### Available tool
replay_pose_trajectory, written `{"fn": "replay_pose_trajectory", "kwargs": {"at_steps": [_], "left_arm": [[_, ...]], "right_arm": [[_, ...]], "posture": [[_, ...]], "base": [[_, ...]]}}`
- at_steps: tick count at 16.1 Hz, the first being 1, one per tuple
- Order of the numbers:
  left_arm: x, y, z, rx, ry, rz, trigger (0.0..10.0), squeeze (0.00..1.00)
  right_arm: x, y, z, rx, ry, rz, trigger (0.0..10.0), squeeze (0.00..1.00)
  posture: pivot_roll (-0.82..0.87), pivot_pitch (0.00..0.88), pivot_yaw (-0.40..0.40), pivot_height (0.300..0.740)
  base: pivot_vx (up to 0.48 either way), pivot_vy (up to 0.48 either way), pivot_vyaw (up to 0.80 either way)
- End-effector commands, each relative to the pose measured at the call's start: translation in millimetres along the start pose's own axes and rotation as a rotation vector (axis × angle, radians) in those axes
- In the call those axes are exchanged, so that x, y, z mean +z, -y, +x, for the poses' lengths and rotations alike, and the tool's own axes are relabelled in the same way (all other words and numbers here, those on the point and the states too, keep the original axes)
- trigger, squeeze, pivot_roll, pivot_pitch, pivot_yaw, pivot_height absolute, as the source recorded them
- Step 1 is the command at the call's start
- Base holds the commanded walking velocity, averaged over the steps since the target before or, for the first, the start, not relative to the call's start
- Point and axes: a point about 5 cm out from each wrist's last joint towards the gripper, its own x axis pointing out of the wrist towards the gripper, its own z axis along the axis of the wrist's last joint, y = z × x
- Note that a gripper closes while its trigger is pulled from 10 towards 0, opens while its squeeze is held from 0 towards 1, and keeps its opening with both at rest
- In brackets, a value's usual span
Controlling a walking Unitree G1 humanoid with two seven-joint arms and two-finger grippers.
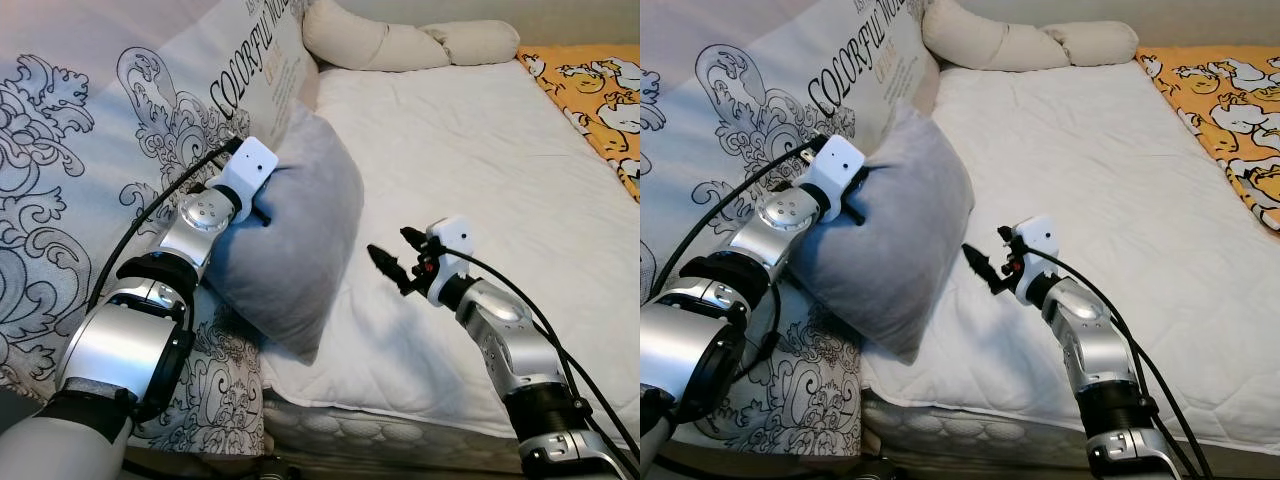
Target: Clean up the room
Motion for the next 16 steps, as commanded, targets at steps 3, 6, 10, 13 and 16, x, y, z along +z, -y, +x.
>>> {"fn": "replay_pose_trajectory", "kwargs": {"at_steps": [3,6,10,13,16], "left_arm": [[-14.2,-5.4,-3.8,0.051,-0.072,-0.092,10.0,0.00],[-19.3,1.1,-5.2,0.027,-0.069,-0.131,10.0,0.00],[-6.3,-1.2,-6.8,-0.003,0.029,-0.128,10.0,1.00],[33.7,-8.5,-17.6,0.001,0.298,-0.253,10.0,1.00],[52.9,-5.5,-35.8,0.000,0.442,-0.331,10.0,1.00]], "right_arm": [[4.6,3.0,-5.2,0.013,0.000,-0.033,10.0,1.00],[3.7,3.9,-8.7,0.030,0.002,-0.032,10.0,1.00],[12.2,-5.7,-25.0,0.214,0.017,-0.032,10.0,1.00],[19.1,6.4,-39.3,0.193,0.026,-0.055,10.0,1.00],[35.9,8.8,-34.2,0.090,0.140,-0.012,10.0,1.00]], "posture": [[0.02,0.000,0.100,0.740],[0.02,0.000,0.096,0.740],[0.02,0.000,0.087,0.740],[0.03,0.000,0.086,0.740],[0.02,0.000,0.084,0.740]], "base": [[0.000,0.000,0.00],[0.000,0.000,0.00],[0.000,0.000,0.00],[0.000,0.000,0.00],[0.000,0.000,0.00]]}}
